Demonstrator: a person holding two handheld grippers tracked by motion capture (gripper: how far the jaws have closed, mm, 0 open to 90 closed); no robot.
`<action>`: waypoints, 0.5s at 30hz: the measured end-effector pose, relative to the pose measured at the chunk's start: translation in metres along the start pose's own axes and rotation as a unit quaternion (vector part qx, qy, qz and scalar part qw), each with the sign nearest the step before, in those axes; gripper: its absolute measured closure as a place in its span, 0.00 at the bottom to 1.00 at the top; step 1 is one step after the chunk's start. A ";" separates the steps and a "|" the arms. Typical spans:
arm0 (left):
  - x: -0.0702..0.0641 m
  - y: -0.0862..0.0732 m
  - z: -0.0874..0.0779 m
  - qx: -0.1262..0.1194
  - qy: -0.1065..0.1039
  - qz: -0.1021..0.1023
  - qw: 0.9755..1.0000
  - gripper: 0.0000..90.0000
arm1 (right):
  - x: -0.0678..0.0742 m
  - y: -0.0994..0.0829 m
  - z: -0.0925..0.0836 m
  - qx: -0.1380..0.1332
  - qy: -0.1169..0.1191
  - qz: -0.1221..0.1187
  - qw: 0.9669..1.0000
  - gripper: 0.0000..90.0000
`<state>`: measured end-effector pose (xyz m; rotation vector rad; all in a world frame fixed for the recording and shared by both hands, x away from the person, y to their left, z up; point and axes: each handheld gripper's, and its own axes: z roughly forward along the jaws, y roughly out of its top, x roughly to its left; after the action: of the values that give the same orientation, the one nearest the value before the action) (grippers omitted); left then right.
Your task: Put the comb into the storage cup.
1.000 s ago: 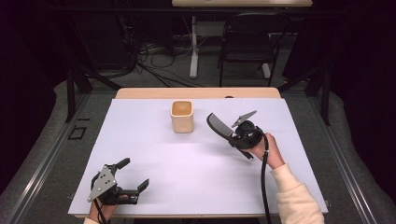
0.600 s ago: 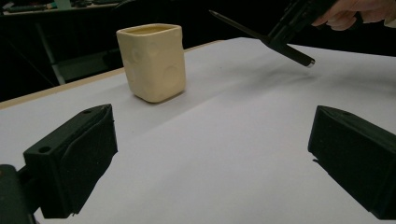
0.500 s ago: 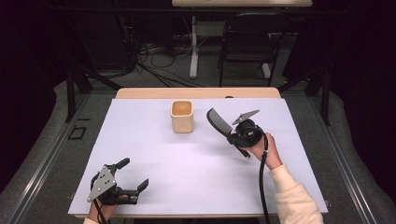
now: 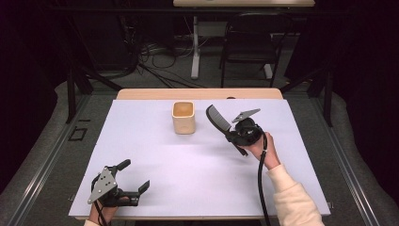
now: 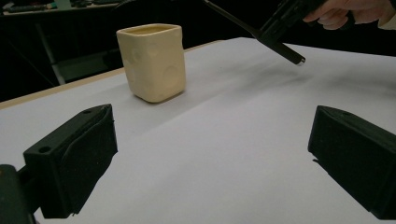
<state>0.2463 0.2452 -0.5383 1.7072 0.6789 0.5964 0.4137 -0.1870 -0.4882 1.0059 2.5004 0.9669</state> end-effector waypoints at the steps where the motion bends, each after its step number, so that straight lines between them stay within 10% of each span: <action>1: 0.000 0.000 0.000 0.000 0.000 0.000 1.000 0.01 | 0.000 0.000 0.001 0.000 0.001 0.001 1.000 0.79; 15: 0.000 0.000 0.000 0.000 0.000 0.000 1.000 0.01 | 0.003 0.007 0.005 -0.024 -0.001 0.000 1.000 0.79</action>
<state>0.2462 0.2456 -0.5382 1.7072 0.6794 0.5973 0.4178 -0.1785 -0.4871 0.9923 2.4639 1.0195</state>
